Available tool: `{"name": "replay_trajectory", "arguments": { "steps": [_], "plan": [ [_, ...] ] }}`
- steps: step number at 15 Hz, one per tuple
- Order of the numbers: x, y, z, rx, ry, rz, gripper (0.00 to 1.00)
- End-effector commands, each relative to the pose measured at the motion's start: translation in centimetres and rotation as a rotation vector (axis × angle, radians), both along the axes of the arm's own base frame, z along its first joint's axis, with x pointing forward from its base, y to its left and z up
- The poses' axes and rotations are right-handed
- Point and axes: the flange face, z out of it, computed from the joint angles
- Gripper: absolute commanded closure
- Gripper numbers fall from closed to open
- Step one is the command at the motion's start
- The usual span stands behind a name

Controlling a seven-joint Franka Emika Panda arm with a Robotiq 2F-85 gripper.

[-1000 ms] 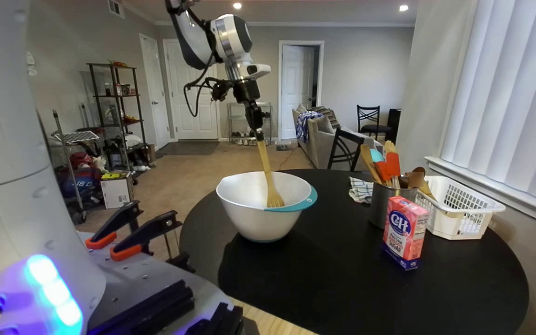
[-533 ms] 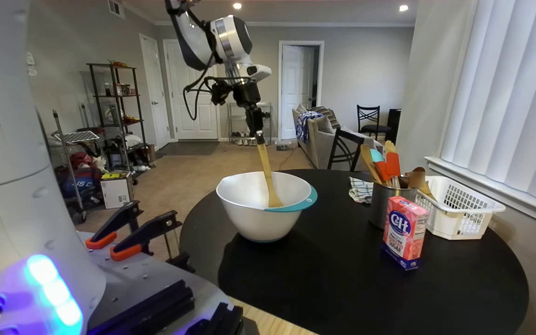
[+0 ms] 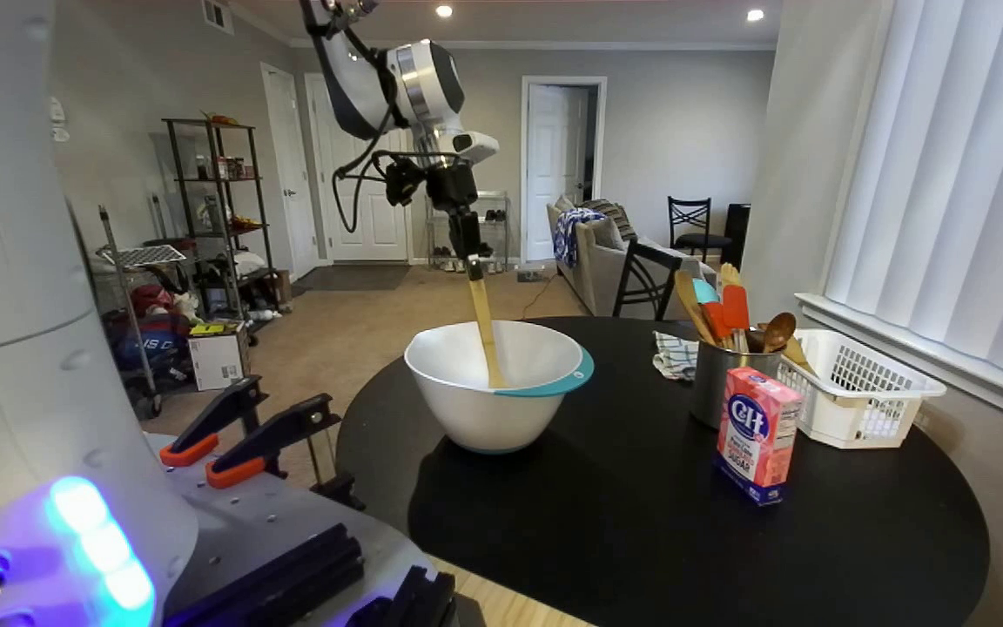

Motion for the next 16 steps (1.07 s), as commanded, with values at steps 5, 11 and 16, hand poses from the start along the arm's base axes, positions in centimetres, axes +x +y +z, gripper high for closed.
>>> {"name": "replay_trajectory", "arguments": {
  "steps": [5, 11, 16],
  "plan": [
    [0.4, 2.3, -0.5, 0.104, -0.069, 0.033, 0.97],
    [2.0, 3.5, 0.6, 0.188, -0.138, 0.028, 0.97],
    [2.4, 3.2, 0.6, 0.217, -0.15, -0.032, 0.97]
  ]
}}
